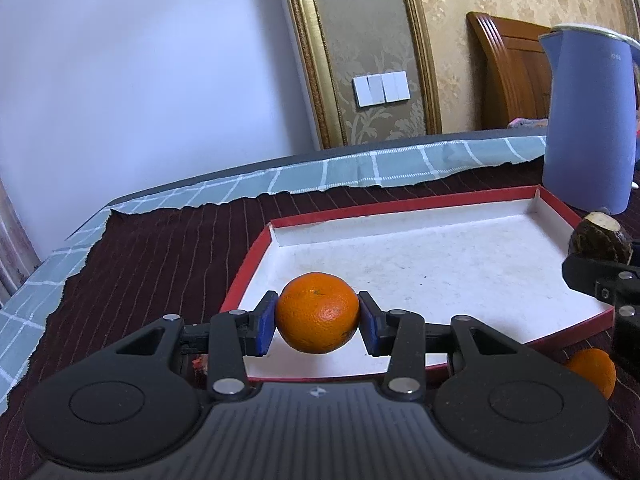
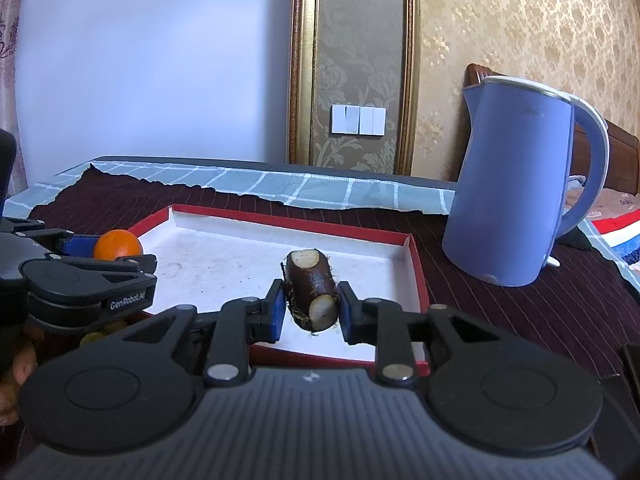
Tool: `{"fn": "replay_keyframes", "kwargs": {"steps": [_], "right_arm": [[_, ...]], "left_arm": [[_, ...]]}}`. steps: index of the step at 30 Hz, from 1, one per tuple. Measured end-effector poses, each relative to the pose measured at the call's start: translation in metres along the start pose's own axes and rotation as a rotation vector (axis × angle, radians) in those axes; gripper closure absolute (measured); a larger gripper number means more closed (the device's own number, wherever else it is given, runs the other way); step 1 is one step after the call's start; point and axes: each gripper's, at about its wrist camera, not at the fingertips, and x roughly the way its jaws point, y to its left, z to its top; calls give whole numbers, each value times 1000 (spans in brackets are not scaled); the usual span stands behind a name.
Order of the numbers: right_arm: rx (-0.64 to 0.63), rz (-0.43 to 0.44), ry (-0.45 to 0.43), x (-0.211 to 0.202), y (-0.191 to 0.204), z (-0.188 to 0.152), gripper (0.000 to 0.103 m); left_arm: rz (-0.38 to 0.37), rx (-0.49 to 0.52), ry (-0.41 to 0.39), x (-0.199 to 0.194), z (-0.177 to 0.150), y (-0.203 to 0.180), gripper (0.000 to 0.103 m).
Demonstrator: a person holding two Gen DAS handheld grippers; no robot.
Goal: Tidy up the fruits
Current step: 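Carry the orange in the left tool and sugarcane in the right tool over the tray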
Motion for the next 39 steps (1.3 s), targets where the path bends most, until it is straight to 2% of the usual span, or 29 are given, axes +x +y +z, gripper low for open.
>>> {"fn": "replay_keyframes", "kwargs": {"steps": [10,18,29,39], "right_arm": [[10,6,6,27,-4,11,77],[34,17,32,51,-8,6,77],[47,15,14,70,-10,13,77],[26,-2,19,81,-10,19,77]], "left_arm": [[16,-19,5,21,14,-4,62],[26,-13,1,35,11,-8,62],[38,-16,-40,47,23,-10,62],[39,-45,-42,65,32,-9,62]]}}
